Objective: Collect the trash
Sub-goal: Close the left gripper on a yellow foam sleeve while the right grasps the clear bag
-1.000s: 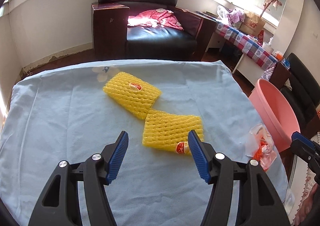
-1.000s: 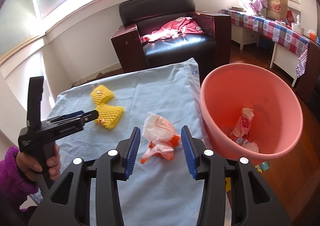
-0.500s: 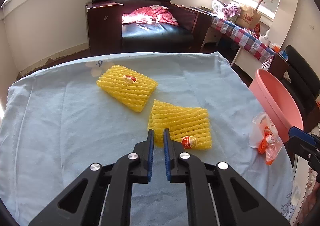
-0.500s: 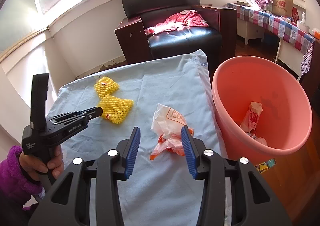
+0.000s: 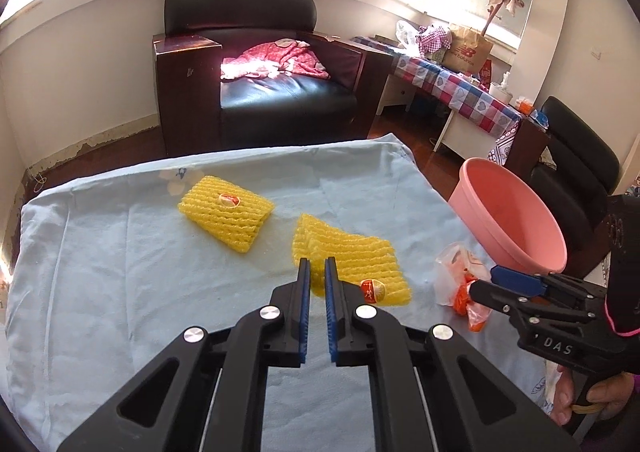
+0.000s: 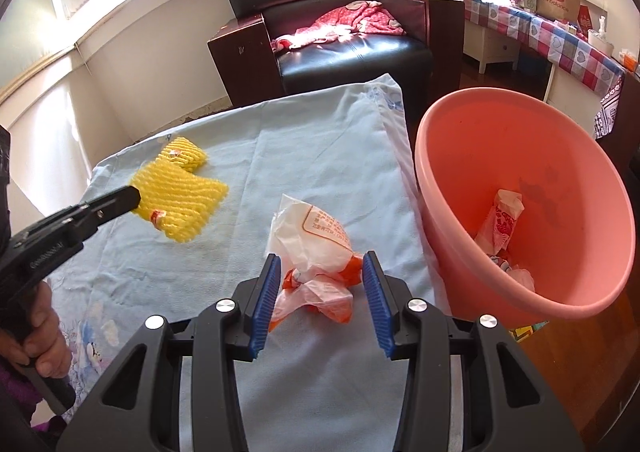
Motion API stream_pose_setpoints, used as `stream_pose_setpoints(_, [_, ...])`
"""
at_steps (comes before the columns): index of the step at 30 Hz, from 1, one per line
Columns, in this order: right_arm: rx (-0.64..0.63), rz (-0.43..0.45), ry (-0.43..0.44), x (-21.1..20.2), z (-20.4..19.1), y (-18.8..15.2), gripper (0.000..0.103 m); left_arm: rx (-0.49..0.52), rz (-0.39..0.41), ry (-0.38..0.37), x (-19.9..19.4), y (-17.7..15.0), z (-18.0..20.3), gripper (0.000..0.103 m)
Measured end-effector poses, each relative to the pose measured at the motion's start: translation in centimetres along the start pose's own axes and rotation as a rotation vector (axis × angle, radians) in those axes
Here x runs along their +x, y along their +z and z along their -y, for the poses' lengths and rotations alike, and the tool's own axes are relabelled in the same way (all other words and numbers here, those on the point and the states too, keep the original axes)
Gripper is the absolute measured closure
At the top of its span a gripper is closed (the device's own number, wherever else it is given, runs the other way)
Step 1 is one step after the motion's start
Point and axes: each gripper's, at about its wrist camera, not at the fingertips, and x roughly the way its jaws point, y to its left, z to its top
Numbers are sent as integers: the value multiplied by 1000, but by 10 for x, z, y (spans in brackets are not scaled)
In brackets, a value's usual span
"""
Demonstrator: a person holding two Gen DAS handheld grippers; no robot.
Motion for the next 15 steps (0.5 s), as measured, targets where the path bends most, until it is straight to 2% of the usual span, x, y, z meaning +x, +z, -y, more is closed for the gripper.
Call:
stream_pose_setpoints(3, [0,22,19,-3,-1,0,61,15,7,7,-3,5,9,97])
stream_pose_setpoints(4, [-4,31,26,-6,-2,-1,72,21,8,12,-4,6,12,97])
stream_pose_setpoints(7, [-17,52,13,-13,-2,-1,94,41,16,18,-7,8,20,97])
stream_pose_setpoints(12, [-12,89,28,-28,2,-2,102,78,37,13,-12,14,36,97])
stream_pose_setpoints(15, [-11,107,35,-36,3,-3,102,106,52,11,-15,15,47,97])
